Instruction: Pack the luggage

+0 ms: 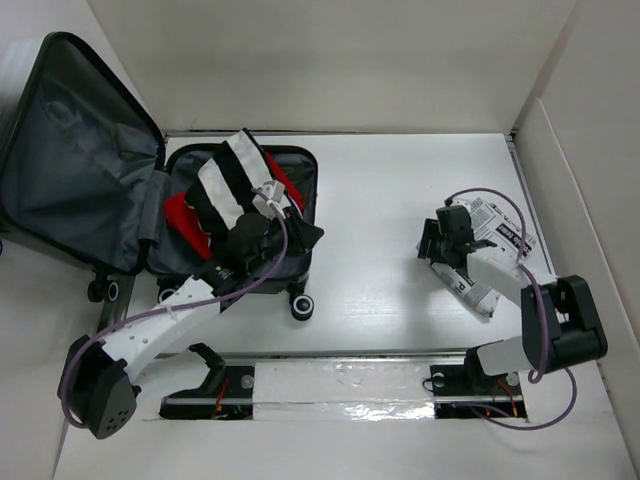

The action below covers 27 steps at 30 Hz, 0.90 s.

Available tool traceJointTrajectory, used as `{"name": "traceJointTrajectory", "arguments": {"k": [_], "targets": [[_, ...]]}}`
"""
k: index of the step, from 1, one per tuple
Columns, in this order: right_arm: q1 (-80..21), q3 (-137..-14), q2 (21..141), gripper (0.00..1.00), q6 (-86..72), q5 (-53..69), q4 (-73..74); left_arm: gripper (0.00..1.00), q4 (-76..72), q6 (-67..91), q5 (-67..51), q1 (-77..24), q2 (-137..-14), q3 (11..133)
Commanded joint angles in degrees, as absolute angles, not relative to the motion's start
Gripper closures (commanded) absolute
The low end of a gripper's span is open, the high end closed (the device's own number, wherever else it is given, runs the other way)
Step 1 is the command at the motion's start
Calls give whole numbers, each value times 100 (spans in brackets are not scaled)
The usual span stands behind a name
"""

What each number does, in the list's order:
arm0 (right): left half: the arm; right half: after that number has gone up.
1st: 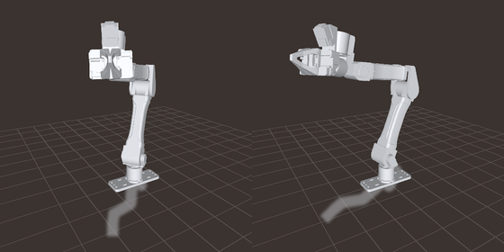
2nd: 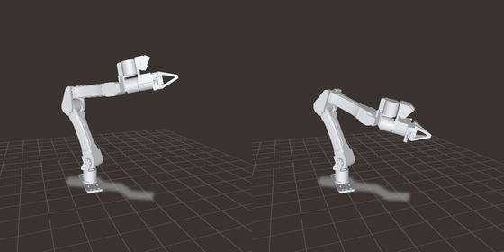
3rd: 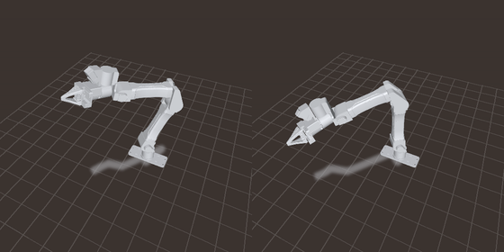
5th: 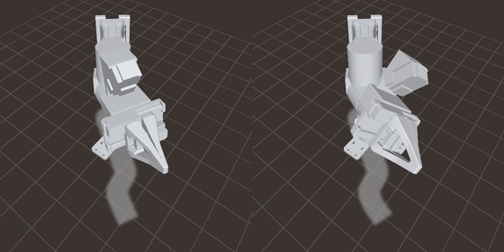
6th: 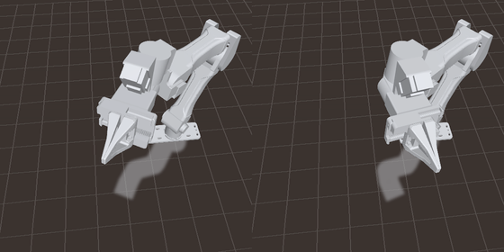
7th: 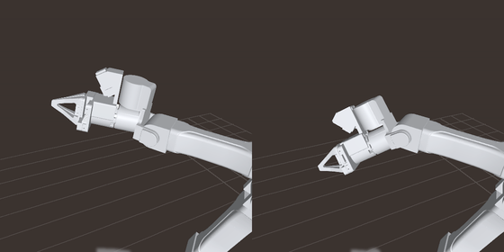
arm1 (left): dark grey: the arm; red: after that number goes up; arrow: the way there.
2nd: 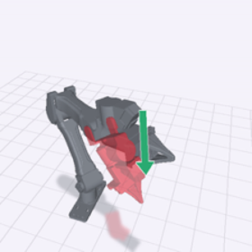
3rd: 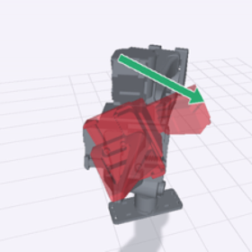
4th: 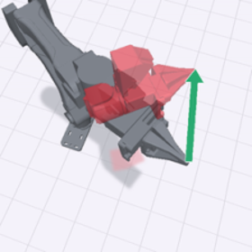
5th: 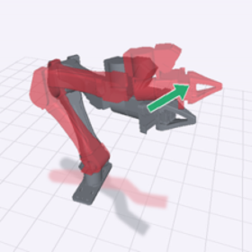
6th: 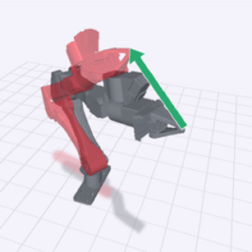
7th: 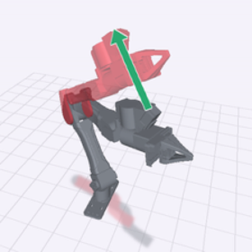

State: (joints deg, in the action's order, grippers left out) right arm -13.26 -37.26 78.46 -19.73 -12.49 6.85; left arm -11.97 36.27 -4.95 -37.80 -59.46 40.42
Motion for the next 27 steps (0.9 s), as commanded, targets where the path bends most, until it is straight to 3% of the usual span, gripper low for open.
{"name": "traceJointTrajectory", "arguments": {"k": [1,2,6,9,11,14,17,18,20,22,27], "targets": [[-1415,-4455,8190,33,-2118,-1047,703,81,-1873,3499,-247,-4042,-5854,3990],[-1415,-4587,8365,38,-2109,-933,686,80,-1776,3324,259,-4382,-5854,4051],[-1573,-5263,9332,76,-2162,-773,721,74,-1503,3094,1080,-5211,-5853,4184],[-1739,-5852,9824,89,-2319,-608,643,71,-1652,3172,1037,-5334,-5888,4017],[-1898,-6256,10045,89,-2478,-99,397,71,-1766,3208,1028,-5335,-5985,3851],[-2135,-6896,10441,77,-2777,465,62,63,-1784,3269,1195,-5335,-6291,3823],[-2224,-7468,10521,41,-2786,563,-18,50,-1828,3287,1143,-5335,-6905,4050],[-2224,-7514,10442,23,-2664,510,200,48,-1802,3296,1099,-5335,-7091,4130],[-2224,-7462,9979,11,-2506,273,290,45,-1767,3322,1003,-5335,-7643,4419],[-2171,-7051,9521,7,-2330,167,282,43,-1836,3375,1002,-5335,-7979,4578],[-1917,-5794,7696,11,-2005,123,-104,40,-1828,3760,1177,-5335,-9367,5377]]}}
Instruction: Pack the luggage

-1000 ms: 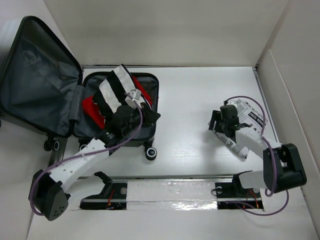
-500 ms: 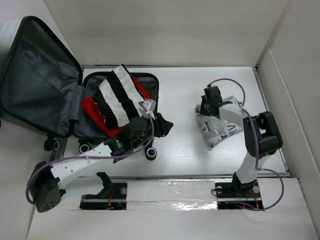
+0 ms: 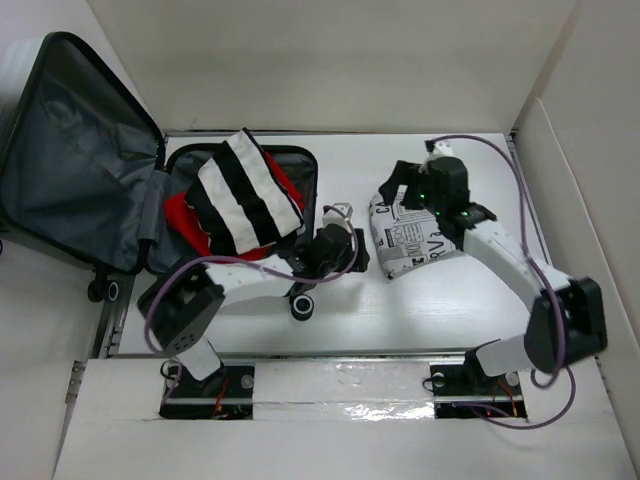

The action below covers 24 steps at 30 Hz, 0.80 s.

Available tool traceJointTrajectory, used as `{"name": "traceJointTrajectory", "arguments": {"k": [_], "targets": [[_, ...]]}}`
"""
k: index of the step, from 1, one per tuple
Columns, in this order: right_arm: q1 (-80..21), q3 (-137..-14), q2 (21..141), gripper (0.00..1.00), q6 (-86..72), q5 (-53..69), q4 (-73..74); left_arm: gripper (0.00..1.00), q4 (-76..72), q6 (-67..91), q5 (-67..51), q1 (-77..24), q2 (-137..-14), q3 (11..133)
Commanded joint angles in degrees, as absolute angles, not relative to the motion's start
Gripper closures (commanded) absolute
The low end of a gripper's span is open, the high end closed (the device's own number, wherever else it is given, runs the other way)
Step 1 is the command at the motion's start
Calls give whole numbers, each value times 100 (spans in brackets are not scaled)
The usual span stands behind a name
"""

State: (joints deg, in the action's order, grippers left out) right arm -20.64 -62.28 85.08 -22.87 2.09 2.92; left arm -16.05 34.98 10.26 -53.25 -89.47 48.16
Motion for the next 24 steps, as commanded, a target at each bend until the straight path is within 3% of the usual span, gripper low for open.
{"name": "traceJointTrajectory", "arguments": {"k": [1,8,18,21,22,24], "targets": [[-1916,-5409,7438,12,-1952,114,-123,40,-1628,3857,1204,-5335,-9578,5570],[-1916,-4001,5644,12,-1828,157,-413,39,-1451,4210,1186,-5265,-11300,7151],[-1969,-3858,4581,10,-1617,378,175,39,-238,4298,1546,-5089,-13068,9280],[-1969,-3858,4334,10,-1617,501,211,49,-123,4123,1697,-5211,-13262,9659],[-1969,-3876,4281,10,-1617,527,220,72,-140,4122,1644,-5212,-13297,9711],[-1969,-3893,4167,11,-1608,527,290,99,-298,4044,1530,-5212,-13272,9651]]}}
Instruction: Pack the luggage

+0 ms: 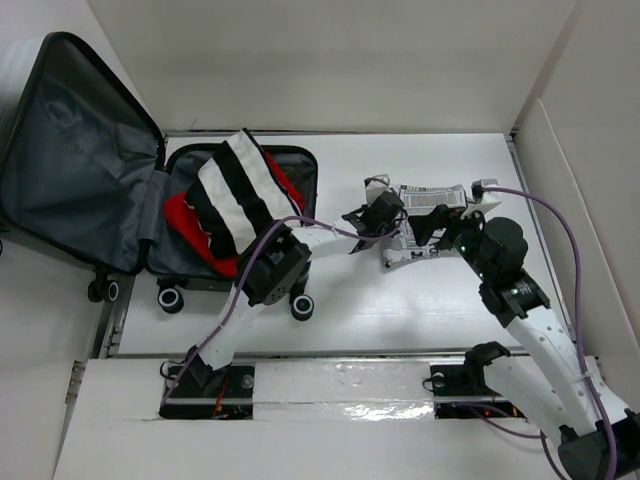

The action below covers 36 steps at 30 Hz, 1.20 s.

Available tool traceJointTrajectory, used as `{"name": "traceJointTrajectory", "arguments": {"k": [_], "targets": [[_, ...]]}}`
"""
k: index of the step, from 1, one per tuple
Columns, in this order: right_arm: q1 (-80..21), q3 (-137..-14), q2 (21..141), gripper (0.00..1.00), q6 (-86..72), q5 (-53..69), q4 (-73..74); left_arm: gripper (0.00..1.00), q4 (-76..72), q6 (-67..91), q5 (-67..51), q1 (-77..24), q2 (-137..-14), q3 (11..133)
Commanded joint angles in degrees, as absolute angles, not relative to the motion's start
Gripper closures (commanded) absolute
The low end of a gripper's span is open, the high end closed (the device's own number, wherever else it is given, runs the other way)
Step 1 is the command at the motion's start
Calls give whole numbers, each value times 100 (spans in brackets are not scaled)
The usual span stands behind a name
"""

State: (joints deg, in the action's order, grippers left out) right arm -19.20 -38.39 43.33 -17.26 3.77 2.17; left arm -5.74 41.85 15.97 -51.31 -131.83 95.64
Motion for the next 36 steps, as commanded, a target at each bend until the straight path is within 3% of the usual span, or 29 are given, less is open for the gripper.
{"name": "traceJointTrajectory", "arguments": {"k": [1,13,23,29,36], "targets": [[-1969,-3894,4062,11,-1608,519,316,100,-455,3999,1442,-5212,-13237,9624],[-1969,-3156,3498,11,-1775,79,-246,100,-177,2541,730,-4554,-11076,9493],[-1969,-3103,3367,11,-1688,202,-167,100,282,2505,274,-2156,-8300,7657],[-1969,-3067,3164,11,-1644,290,-114,100,202,2820,-613,-267,-8156,6163],[-1969,-3032,3217,11,-1635,351,-176,100,465,2874,-195,545,-7515,5467]]}}
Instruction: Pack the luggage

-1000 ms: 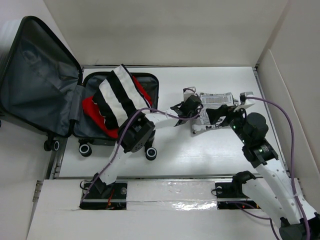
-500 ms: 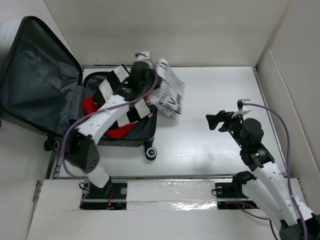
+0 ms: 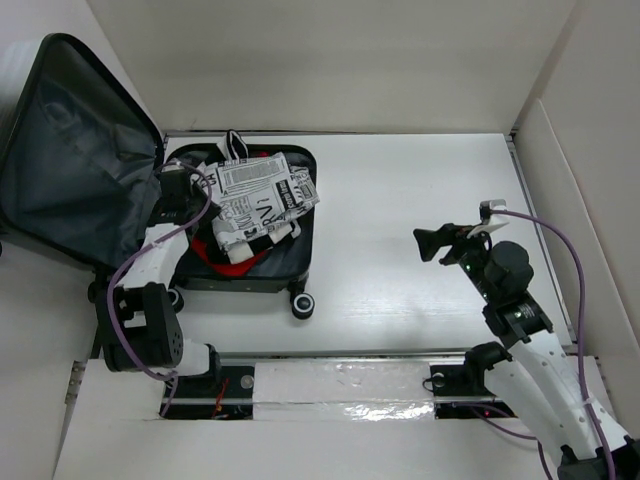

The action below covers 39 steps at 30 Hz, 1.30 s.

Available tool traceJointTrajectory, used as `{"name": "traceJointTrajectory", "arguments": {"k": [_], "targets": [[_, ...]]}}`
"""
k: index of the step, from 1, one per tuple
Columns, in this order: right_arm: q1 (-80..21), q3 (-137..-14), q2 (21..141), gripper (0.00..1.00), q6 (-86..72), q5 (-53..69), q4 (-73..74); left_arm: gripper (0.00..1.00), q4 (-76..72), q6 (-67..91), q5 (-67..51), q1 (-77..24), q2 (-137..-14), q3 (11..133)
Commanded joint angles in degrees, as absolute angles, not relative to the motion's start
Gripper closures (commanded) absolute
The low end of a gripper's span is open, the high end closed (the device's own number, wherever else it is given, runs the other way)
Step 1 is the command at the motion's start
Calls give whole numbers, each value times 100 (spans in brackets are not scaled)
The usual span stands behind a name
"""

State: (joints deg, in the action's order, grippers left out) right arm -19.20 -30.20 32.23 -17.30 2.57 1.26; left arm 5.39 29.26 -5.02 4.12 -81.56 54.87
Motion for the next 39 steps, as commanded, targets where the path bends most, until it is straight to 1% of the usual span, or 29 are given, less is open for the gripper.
{"name": "traceJointTrajectory", "arguments": {"k": [1,3,7,11,13,14,17,18,20,21,22,23,25,26,27,29,30,31,33,34,35,36,37,39], "targets": [[-1969,-3024,3225,11,-1626,369,-184,100,579,2865,-54,545,-7489,5458],[-1969,-3023,3243,11,-1626,413,-167,100,694,2874,393,545,-7497,5441],[-1969,-2988,3173,11,-1608,396,-158,100,1072,2830,808,545,-7515,5502],[-1969,-2971,3068,11,-1617,369,-141,100,1186,2760,817,545,-7252,5256],[-1969,-2953,3050,11,-1617,387,-158,100,1073,2620,590,545,-7233,5142],[-1969,-2944,3059,10,-1626,395,-176,78,1133,2480,441,545,-7312,5194],[-1969,-2883,3094,10,-1617,536,-333,49,1152,2330,-181,195,-7646,5571],[-1969,-2874,3146,10,-1608,606,-360,47,1030,2233,-402,132,-7646,5694],[-1969,-2892,3199,10,-1600,650,-369,46,818,2232,-702,18,-7681,5853],[-1969,-2892,3217,10,-1600,676,-369,45,835,2206,-903,-96,-7847,6141],[-1969,-2900,3252,10,-1600,677,-360,45,957,2215,-862,-149,-7970,6370],[-1969,-2909,3261,10,-1591,677,-360,46,1315,2258,-705,-149,-8085,6572],[-1969,-2900,3261,10,-1591,694,-343,46,1371,2442,-64,-149,-8122,6908],[-1969,-2892,3261,10,-1582,686,-343,48,1232,2539,443,-149,-7921,6934],[-1969,-2892,3261,10,-1582,686,-351,49,1056,2618,570,-149,-7797,6917],[-1969,-2874,3304,14,-1582,712,-395,50,662,2856,755,-149,-7621,6934],[-1969,-2874,3339,17,-1582,747,-413,51,624,2891,912,-149,-7638,7126],[-1969,-2874,3375,30,-1573,791,-448,51,659,2918,1018,-149,-7725,7328],[-1969,-2883,3489,53,-1556,835,-466,51,887,2901,1273,-149,-8153,7880],[-1969,-2892,3515,74,-1547,844,-475,51,940,2874,1292,-149,-8313,8066],[-1969,-2892,3542,84,-1538,852,-483,51,1001,2770,1231,-149,-8697,8234],[-1969,-2892,3594,90,-1529,879,-510,51,1124,2751,1265,-149,-8919,8723],[-1969,-2892,3612,93,-1521,896,-518,52,1238,2742,1292,-202,-9121,8962],[-2021,-2892,3691,93,-1503,923,-554,52,1283,2698,1083,-202,-9682,9454]]}}
